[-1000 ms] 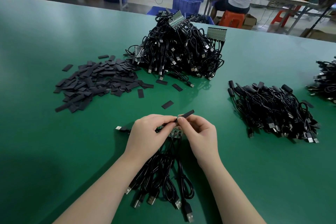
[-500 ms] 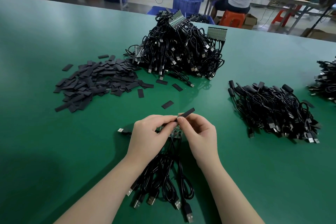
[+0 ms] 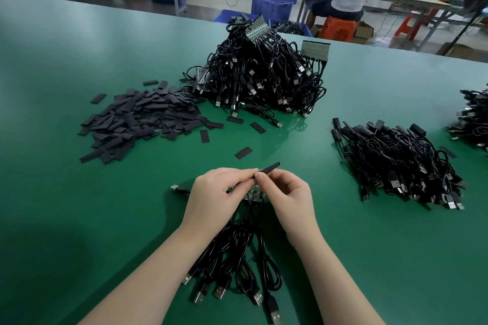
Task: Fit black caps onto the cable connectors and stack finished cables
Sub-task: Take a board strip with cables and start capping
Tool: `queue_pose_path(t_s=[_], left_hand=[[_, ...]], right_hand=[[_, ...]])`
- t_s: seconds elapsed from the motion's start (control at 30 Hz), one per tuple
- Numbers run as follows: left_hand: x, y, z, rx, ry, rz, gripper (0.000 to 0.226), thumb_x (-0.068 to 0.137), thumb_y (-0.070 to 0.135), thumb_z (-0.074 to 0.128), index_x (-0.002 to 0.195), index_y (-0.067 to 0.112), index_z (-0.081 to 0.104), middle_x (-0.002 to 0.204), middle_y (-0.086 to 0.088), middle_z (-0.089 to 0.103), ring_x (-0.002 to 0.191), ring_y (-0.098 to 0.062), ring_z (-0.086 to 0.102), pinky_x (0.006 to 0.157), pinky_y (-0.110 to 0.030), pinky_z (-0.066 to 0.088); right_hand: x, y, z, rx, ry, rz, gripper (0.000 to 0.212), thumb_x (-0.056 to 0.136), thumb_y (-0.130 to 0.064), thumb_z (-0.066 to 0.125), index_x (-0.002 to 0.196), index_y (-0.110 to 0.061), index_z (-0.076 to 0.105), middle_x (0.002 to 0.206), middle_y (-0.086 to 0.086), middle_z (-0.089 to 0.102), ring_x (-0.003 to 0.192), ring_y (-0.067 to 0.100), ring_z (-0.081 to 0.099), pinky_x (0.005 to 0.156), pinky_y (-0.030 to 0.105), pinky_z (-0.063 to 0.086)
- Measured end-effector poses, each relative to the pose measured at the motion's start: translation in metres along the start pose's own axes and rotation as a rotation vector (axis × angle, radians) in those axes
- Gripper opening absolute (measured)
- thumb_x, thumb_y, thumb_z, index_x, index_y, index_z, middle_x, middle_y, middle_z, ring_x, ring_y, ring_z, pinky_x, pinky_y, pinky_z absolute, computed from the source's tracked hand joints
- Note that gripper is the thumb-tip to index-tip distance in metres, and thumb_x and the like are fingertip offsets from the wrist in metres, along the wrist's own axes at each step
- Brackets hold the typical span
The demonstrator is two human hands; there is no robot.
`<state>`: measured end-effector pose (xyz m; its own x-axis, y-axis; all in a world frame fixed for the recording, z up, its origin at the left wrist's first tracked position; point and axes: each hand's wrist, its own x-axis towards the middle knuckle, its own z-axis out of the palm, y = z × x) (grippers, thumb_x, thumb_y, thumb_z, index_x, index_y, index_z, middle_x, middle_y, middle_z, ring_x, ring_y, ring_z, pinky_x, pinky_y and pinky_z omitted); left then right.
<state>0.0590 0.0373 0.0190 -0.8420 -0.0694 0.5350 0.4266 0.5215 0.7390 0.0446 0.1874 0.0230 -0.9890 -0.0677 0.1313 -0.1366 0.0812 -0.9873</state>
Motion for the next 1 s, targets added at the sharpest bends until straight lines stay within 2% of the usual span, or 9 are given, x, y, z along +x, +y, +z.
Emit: queue_pose_path(t_s=[0.07, 0.1, 0.17, 0.23, 0.43, 0.63, 0.77, 0.9, 1.0], left_hand=[[0.000, -0.001, 0.000, 0.012, -0.001, -0.002, 0.020, 0.085, 0.021, 0.070, 0.103, 0.026, 0.077, 0.093, 0.026, 0.068, 0.092, 0.006, 0.065, 0.080, -0.018, 0.052], [0.001, -0.001, 0.000, 0.004, -0.001, -0.019, 0.020, 0.085, 0.019, 0.071, 0.103, 0.027, 0.077, 0.093, 0.028, 0.067, 0.092, 0.006, 0.065, 0.079, -0.016, 0.052], [0.001, -0.002, 0.000, -0.018, 0.006, -0.056, 0.023, 0.086, 0.015, 0.073, 0.103, 0.030, 0.076, 0.093, 0.029, 0.067, 0.093, 0.008, 0.064, 0.078, -0.011, 0.051], [0.002, -0.003, 0.000, -0.025, 0.016, -0.072, 0.024, 0.084, 0.015, 0.075, 0.102, 0.031, 0.076, 0.093, 0.028, 0.067, 0.093, 0.008, 0.064, 0.079, -0.008, 0.048], [0.002, -0.002, -0.001, -0.022, 0.027, -0.048, 0.022, 0.081, 0.015, 0.078, 0.101, 0.025, 0.077, 0.094, 0.022, 0.070, 0.092, 0.007, 0.066, 0.081, -0.010, 0.049], [0.002, -0.003, -0.003, -0.006, 0.024, -0.059, 0.022, 0.080, 0.015, 0.078, 0.100, 0.023, 0.078, 0.093, 0.022, 0.069, 0.092, 0.006, 0.066, 0.082, -0.011, 0.050], [0.003, -0.003, -0.002, -0.006, 0.025, -0.063, 0.021, 0.081, 0.016, 0.078, 0.099, 0.026, 0.078, 0.092, 0.025, 0.068, 0.092, 0.007, 0.065, 0.082, -0.009, 0.047], [0.003, -0.006, -0.004, 0.001, 0.011, -0.086, 0.023, 0.081, 0.014, 0.078, 0.099, 0.027, 0.077, 0.090, 0.028, 0.066, 0.092, 0.007, 0.065, 0.082, -0.008, 0.046], [0.006, -0.007, -0.006, 0.006, 0.033, -0.093, 0.023, 0.082, 0.011, 0.077, 0.098, 0.027, 0.078, 0.091, 0.025, 0.068, 0.092, 0.007, 0.065, 0.082, -0.008, 0.047]], right_hand=[[0.000, 0.000, 0.002, -0.013, 0.019, -0.011, 0.008, 0.090, -0.023, 0.072, 0.085, -0.029, 0.074, 0.073, -0.006, 0.067, 0.067, 0.009, 0.056, 0.064, 0.022, 0.047], [-0.001, 0.000, 0.004, -0.020, 0.047, -0.027, 0.016, 0.089, -0.023, 0.073, 0.095, -0.037, 0.073, 0.083, -0.007, 0.071, 0.071, 0.010, 0.061, 0.066, 0.024, 0.051], [-0.003, 0.000, 0.006, -0.042, 0.115, -0.077, 0.049, 0.086, -0.023, 0.076, 0.119, -0.054, 0.057, 0.102, -0.013, 0.071, 0.081, 0.012, 0.066, 0.070, 0.024, 0.056], [-0.004, -0.002, 0.006, -0.071, 0.154, -0.153, 0.059, 0.087, -0.025, 0.074, 0.126, -0.060, 0.048, 0.111, -0.022, 0.068, 0.084, 0.011, 0.066, 0.073, 0.020, 0.055], [-0.004, 0.003, 0.007, -0.103, 0.114, -0.170, 0.049, 0.092, -0.017, 0.068, 0.125, -0.051, 0.053, 0.102, -0.023, 0.070, 0.078, 0.000, 0.065, 0.071, 0.010, 0.048], [-0.004, 0.005, 0.007, -0.096, 0.099, -0.142, 0.046, 0.094, -0.020, 0.066, 0.122, -0.054, 0.055, 0.089, -0.019, 0.072, 0.071, -0.003, 0.062, 0.069, 0.009, 0.046], [-0.004, 0.005, 0.010, -0.100, 0.104, -0.147, 0.051, 0.093, -0.020, 0.067, 0.124, -0.057, 0.051, 0.094, -0.020, 0.072, 0.080, -0.002, 0.067, 0.072, 0.006, 0.047], [-0.004, 0.007, 0.007, -0.133, 0.078, -0.138, 0.048, 0.093, -0.023, 0.066, 0.124, -0.057, 0.053, 0.092, -0.023, 0.073, 0.081, -0.003, 0.067, 0.072, 0.005, 0.046], [-0.005, 0.008, 0.011, -0.153, 0.017, -0.076, 0.058, 0.092, -0.028, 0.068, 0.137, -0.052, 0.040, 0.097, -0.027, 0.071, 0.087, -0.001, 0.068, 0.076, 0.007, 0.047]])
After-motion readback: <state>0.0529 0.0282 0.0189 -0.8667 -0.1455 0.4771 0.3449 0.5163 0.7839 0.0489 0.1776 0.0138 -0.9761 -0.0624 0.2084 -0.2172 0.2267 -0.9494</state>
